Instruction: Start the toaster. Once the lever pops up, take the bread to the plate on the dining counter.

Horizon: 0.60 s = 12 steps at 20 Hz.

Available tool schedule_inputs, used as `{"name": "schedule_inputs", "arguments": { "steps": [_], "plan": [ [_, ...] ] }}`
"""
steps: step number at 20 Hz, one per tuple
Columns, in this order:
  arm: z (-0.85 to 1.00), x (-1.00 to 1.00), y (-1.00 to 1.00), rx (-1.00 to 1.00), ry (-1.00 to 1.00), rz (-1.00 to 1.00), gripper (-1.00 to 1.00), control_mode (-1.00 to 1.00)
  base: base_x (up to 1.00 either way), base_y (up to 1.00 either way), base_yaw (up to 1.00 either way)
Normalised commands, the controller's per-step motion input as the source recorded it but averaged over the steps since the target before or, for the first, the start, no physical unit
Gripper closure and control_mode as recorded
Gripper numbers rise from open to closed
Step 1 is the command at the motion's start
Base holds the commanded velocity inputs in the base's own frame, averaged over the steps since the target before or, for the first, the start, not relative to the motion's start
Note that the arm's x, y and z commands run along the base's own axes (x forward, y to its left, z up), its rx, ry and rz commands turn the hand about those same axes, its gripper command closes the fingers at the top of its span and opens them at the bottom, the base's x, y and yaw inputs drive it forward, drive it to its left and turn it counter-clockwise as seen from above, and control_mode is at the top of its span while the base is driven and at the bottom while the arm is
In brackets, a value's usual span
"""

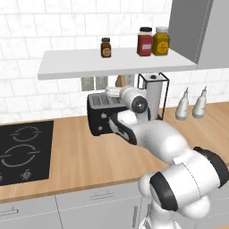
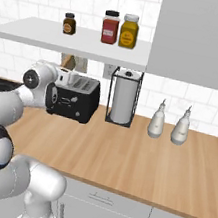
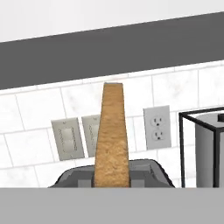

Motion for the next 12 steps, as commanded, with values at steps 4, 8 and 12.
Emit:
{"name": "schedule_inputs", "arguments": {
  "steps": [4,8,12],
  "plan": [
    [0.35,-0.6,0.0,0.03,0.1,0.0,1.0,-1.0,0.0,0.0,0.0],
    [0.13,-0.86,0.0,0.04,0.13,0.0,1.0,-1.0,0.0,0.0,0.0],
    [0.3,-0.96,0.0,0.06,0.11,0.0,1.0,-1.0,0.0,0.0,0.0]
  ]
}}
